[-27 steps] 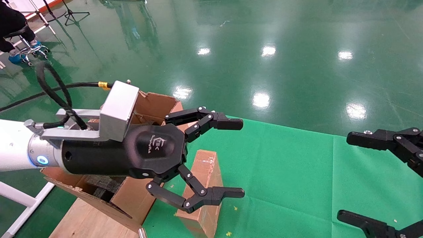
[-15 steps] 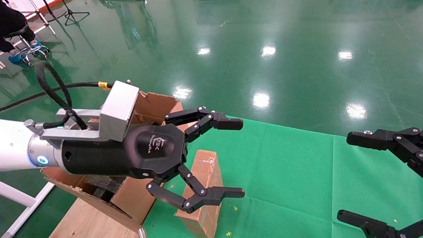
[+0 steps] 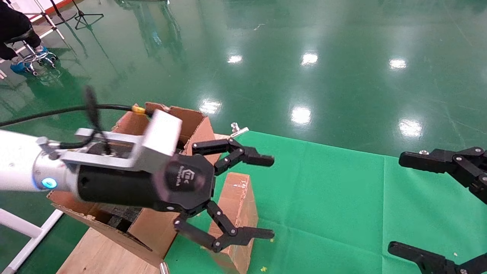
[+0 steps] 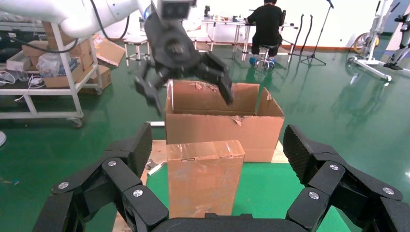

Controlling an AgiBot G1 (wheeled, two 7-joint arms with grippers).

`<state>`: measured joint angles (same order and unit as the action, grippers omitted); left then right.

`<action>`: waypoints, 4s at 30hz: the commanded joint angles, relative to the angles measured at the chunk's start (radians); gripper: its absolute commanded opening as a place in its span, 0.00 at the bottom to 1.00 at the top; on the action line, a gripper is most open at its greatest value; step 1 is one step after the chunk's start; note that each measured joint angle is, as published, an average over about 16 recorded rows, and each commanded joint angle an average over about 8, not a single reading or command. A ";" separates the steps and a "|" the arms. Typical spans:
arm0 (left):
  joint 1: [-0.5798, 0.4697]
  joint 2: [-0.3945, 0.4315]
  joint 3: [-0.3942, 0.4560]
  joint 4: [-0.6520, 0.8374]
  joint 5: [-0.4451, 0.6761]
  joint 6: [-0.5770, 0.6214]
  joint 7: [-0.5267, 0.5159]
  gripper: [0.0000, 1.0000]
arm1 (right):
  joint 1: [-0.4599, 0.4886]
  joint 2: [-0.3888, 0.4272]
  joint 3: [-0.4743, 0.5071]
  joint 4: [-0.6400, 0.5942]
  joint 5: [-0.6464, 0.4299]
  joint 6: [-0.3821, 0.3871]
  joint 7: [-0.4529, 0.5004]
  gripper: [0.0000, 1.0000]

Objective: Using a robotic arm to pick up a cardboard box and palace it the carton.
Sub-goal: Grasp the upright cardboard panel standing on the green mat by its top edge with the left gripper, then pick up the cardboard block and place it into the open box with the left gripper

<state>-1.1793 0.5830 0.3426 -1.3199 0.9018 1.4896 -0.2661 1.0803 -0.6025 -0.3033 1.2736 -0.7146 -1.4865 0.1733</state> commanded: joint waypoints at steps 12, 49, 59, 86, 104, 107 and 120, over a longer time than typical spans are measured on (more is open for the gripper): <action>-0.101 -0.005 0.052 -0.004 0.124 0.007 -0.069 1.00 | 0.000 0.000 0.000 0.000 0.000 0.000 0.000 0.00; -0.640 0.194 0.644 -0.027 0.678 0.082 -1.374 1.00 | 0.000 0.001 -0.001 -0.001 0.001 0.001 -0.001 0.00; -0.642 0.257 0.770 -0.028 0.693 0.055 -1.475 1.00 | 0.001 0.001 -0.002 -0.001 0.001 0.001 -0.001 0.00; -0.688 0.337 0.878 -0.026 0.781 0.053 -1.473 0.00 | 0.000 0.001 -0.002 -0.001 0.002 0.001 -0.002 1.00; -0.684 0.334 0.870 -0.025 0.777 0.054 -1.475 0.00 | 0.000 0.001 -0.002 -0.001 0.002 0.001 -0.002 1.00; -0.684 0.333 0.870 -0.024 0.776 0.054 -1.475 0.00 | 0.000 0.001 -0.002 -0.001 0.002 0.001 -0.002 1.00; -0.717 0.315 0.851 -0.014 0.757 0.033 -1.404 0.00 | 0.001 0.001 -0.002 -0.001 0.002 0.001 -0.002 1.00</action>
<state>-1.9096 0.8816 1.1818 -1.3362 1.6541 1.5203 -1.6591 1.0809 -0.6015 -0.3056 1.2722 -0.7129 -1.4853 0.1717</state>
